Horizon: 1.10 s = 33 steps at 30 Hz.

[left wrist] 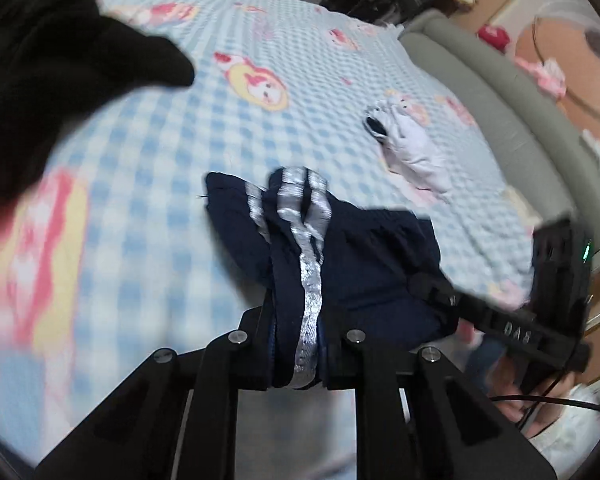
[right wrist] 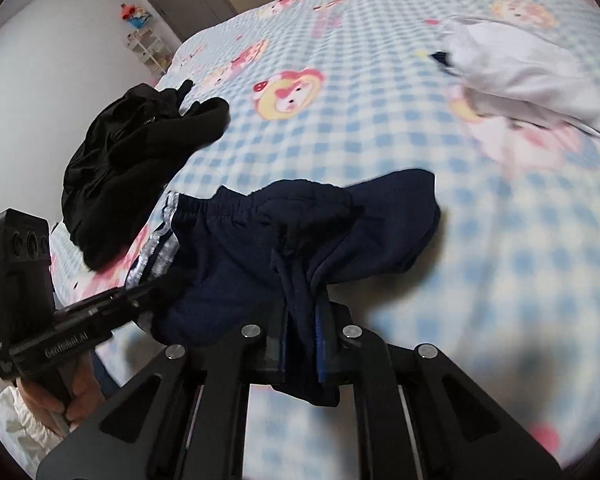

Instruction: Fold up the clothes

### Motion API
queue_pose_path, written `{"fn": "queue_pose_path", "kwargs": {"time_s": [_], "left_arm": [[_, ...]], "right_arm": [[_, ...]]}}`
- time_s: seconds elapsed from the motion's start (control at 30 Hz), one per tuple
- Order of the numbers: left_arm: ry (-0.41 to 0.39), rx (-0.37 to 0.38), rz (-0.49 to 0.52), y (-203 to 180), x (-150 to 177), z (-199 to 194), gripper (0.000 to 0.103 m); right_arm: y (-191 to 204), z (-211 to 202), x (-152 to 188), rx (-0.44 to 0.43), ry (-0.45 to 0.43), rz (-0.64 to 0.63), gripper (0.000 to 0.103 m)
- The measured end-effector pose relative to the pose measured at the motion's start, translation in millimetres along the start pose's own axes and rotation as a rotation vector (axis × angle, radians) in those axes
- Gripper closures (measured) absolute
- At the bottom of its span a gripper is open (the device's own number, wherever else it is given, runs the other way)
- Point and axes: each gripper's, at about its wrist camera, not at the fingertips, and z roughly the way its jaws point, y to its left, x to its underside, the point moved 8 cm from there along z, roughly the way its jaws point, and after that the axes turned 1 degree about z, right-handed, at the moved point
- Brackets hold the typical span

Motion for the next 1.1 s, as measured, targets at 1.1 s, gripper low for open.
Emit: {"fn": "queue_pose_path", "kwargs": {"time_s": [1.1], "left_arm": [[-0.031,-0.071,0.037,13,28,11,0.046]], "right_arm": [[-33,-25,67,0.055,-0.055,0.066,0.071]]}}
